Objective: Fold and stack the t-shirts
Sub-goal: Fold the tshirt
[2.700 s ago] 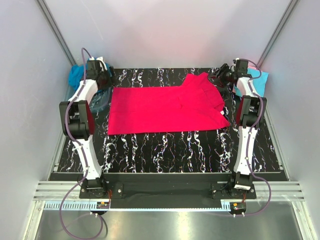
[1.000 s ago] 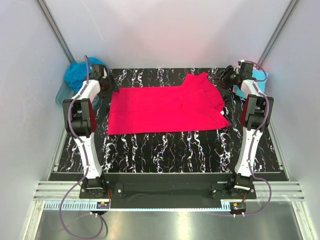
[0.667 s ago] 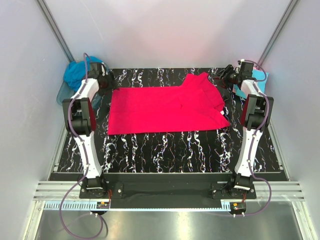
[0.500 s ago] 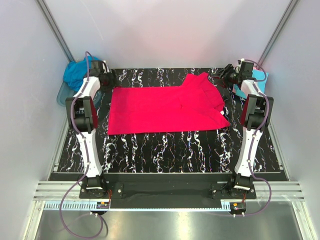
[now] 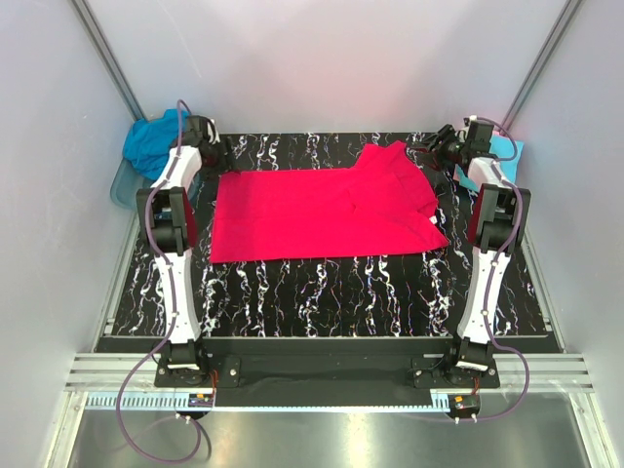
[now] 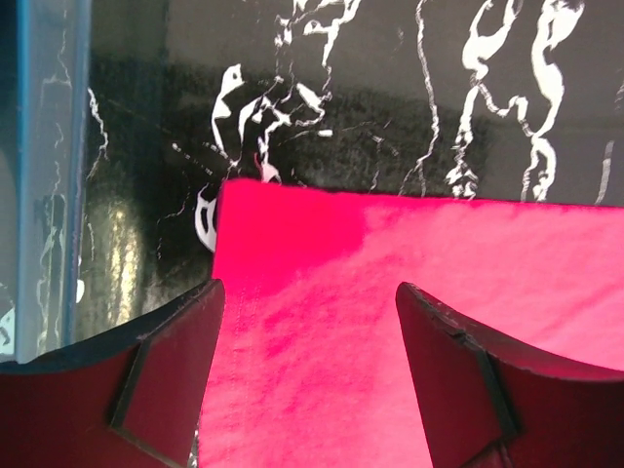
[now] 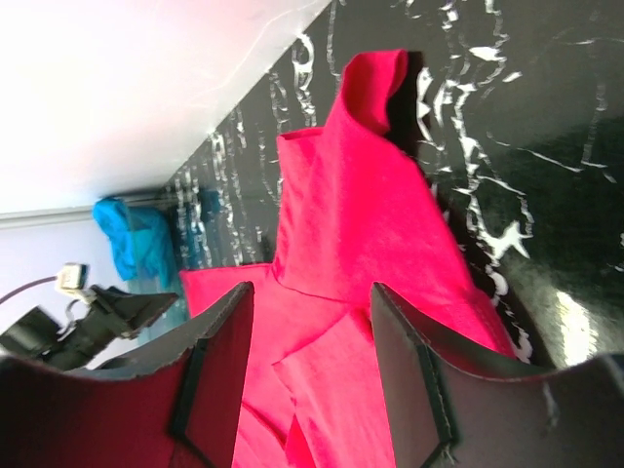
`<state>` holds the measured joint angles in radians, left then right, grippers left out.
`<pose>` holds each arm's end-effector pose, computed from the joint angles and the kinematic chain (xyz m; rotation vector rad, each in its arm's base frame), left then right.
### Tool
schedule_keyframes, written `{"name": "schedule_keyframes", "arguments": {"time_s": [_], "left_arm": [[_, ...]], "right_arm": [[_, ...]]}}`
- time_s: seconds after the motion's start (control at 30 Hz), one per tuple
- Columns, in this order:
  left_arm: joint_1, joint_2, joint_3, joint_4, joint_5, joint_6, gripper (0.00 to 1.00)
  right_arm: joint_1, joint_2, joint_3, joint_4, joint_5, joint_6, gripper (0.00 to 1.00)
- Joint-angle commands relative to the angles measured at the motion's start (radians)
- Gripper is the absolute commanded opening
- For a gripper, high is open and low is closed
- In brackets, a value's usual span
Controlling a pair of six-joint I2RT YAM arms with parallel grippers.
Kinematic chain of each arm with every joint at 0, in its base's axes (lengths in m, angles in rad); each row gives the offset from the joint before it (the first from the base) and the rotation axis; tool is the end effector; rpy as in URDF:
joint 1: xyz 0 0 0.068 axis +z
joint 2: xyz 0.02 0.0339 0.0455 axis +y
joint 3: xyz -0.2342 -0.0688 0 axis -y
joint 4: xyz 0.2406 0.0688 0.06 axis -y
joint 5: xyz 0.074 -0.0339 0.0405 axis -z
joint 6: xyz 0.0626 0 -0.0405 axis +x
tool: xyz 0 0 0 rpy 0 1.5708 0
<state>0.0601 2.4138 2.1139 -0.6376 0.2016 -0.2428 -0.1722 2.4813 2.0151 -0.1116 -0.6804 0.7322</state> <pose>0.5224 0.0189 0.1464 -0.2964 2.4938 -0.3278 0.5482 -0.0554 0.1356 0.5677 2.1106 1.0516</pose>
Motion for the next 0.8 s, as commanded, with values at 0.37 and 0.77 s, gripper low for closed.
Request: {"name": "schedule_keyframes", "arguments": {"time_s": [0.37, 0.77], "left_arm": [[-0.037, -0.027, -0.049, -0.027, -0.037, 0.103, 0.78], [0.004, 0.025, 0.038, 0.018, -0.042, 0.099, 0.78]], "right_arm": [[0.002, 0.018, -0.012, 0.244, -0.117, 0.15, 0.6], [0.0, 0.048, 0.02, 0.222, -0.099, 0.139, 0.6]]}}
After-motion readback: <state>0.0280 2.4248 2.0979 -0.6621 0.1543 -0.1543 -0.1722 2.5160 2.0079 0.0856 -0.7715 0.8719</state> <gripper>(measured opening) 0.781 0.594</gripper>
